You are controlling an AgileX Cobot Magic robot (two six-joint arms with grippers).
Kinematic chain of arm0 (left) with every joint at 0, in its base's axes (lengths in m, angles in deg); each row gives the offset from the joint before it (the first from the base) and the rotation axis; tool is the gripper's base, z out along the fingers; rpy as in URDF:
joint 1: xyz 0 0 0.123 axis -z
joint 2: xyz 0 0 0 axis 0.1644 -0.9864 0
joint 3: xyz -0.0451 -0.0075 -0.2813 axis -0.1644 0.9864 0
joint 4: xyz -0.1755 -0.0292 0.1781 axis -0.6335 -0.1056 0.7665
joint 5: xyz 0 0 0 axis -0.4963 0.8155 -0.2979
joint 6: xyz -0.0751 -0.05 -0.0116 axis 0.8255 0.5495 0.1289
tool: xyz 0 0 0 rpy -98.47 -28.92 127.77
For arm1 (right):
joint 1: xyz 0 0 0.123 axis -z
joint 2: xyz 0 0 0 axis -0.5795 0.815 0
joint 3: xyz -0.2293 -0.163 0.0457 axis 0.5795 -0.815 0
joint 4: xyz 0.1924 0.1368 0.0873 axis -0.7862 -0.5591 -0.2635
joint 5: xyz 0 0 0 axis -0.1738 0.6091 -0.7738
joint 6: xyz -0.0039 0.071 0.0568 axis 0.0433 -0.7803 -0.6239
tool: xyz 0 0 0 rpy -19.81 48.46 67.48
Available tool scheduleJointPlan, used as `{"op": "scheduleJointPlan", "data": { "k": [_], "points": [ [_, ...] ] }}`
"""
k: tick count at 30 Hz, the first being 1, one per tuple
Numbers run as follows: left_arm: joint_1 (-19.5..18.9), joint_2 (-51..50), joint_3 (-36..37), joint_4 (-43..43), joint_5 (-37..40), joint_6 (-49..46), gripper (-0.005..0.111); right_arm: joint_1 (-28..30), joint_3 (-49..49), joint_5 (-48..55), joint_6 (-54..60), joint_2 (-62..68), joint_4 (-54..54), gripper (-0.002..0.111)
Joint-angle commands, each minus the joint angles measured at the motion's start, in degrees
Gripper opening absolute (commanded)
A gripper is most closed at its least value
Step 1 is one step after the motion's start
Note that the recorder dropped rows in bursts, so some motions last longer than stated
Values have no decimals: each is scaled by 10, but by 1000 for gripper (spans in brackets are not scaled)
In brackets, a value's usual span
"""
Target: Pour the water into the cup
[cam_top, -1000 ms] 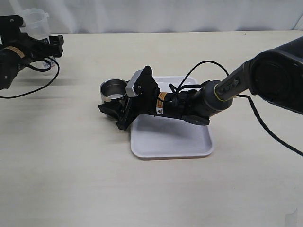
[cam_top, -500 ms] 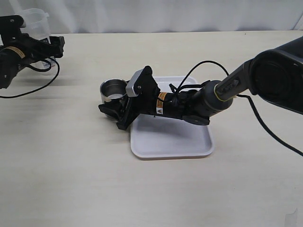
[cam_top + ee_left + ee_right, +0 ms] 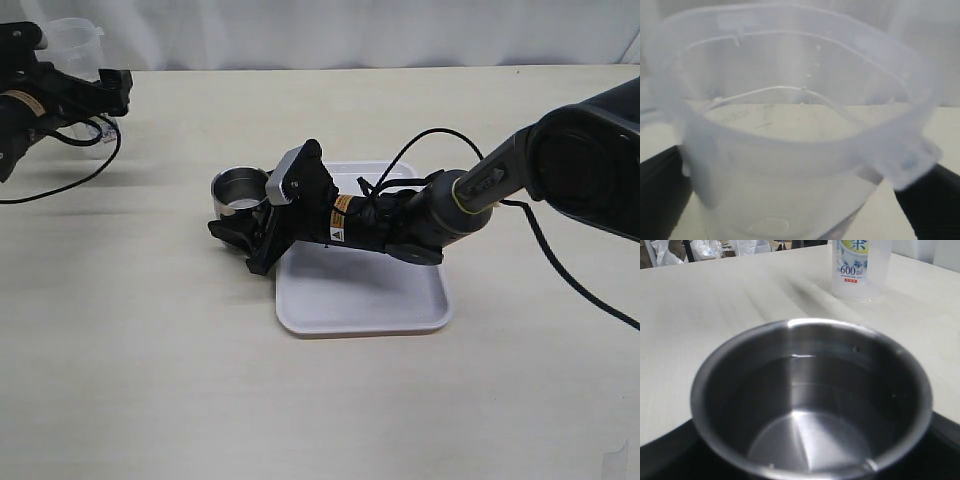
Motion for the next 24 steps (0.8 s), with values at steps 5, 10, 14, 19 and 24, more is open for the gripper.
{"op": "scheduleJointPlan", "data": {
  "k": [5, 10, 14, 19, 24],
  "points": [
    [2, 49, 42, 3, 1, 3, 103, 0, -3, 19, 0, -2, 2, 4],
    [2, 62, 46, 16, 28, 3, 103, 0, -3, 19, 0, -2, 2, 4],
    [2, 92, 70, 16, 21, 3, 103, 0, -3, 19, 0, -2, 2, 4],
    [2, 118, 94, 16, 16, 3, 103, 0, -3, 19, 0, -2, 2, 4],
    [2, 150, 115, 16, 26, 3, 103, 0, -3, 19, 0, -2, 2, 4]
  ]
}}
